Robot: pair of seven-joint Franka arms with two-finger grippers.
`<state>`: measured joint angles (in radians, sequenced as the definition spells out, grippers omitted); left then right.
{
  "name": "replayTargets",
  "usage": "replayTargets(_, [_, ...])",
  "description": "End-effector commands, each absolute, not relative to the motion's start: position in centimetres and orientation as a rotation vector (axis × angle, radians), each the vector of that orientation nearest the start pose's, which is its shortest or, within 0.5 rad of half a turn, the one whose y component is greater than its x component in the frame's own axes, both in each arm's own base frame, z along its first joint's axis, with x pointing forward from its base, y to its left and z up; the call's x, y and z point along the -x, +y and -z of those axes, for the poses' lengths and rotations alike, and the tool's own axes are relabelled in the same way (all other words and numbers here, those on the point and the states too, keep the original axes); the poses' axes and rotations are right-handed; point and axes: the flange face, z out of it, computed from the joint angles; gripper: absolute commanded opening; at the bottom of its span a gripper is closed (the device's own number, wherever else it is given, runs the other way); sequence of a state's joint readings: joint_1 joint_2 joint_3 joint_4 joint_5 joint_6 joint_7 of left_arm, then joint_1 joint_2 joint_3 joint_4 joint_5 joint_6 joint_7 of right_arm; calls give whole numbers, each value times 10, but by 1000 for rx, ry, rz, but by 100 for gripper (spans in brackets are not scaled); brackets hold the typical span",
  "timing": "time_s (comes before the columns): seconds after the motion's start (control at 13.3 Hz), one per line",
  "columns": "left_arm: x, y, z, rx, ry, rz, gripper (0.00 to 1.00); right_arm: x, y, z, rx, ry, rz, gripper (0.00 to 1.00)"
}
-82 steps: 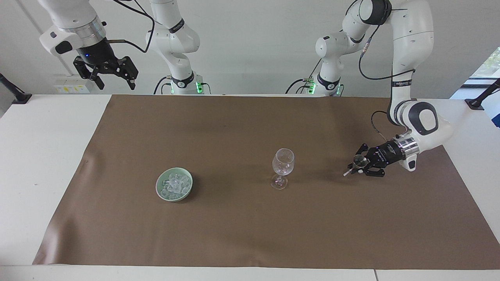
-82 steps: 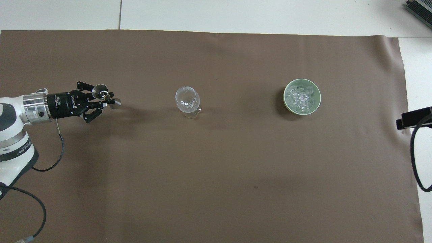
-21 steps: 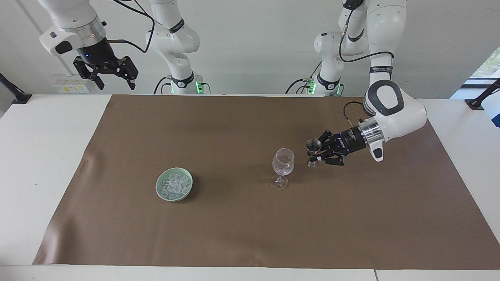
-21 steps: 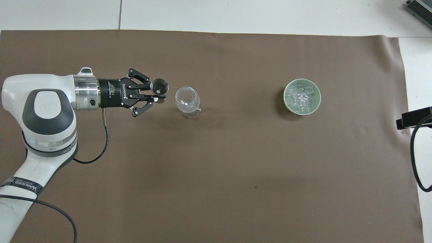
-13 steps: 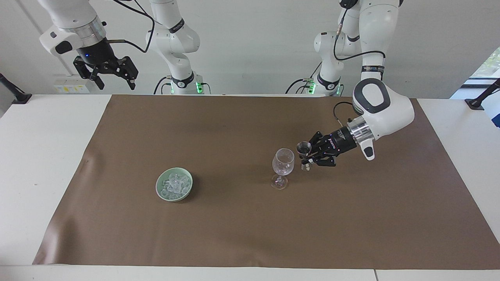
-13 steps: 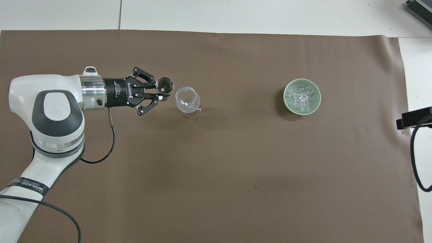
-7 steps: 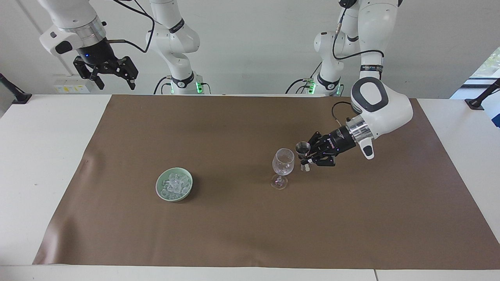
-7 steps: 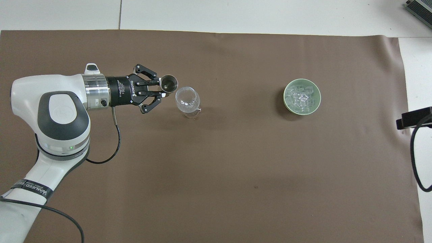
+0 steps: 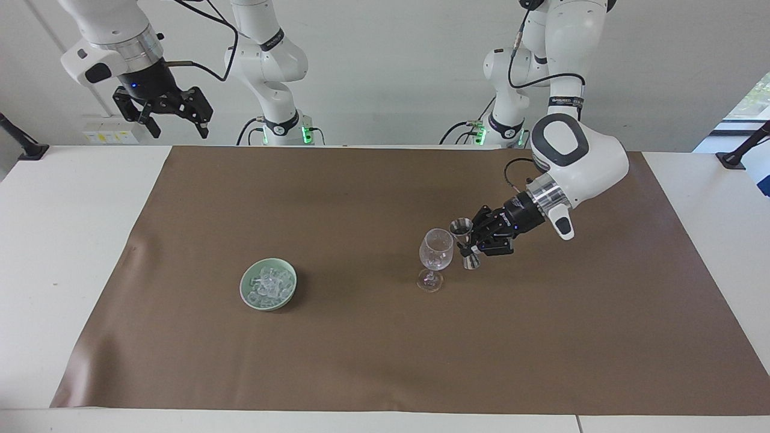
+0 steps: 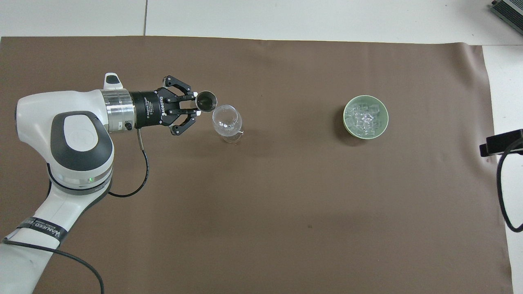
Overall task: Pour wine and add ice with both arms
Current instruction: 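Position the silver cup above the clear glass with the left gripper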
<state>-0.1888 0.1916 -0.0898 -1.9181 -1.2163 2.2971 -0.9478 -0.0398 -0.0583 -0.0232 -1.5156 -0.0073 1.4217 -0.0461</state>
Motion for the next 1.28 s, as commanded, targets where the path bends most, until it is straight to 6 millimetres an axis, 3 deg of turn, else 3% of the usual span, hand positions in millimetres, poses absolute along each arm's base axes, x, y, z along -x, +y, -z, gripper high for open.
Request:
replayTargets(0.0, [-592,-192,-431,-1665,1441,458,0,-516,-33,-671,3135,43,-41,100])
replayTargets(1.2, [-593,-208,-436,-1747,1331,216,0,-516,-33,-670,3135,43,-43,100])
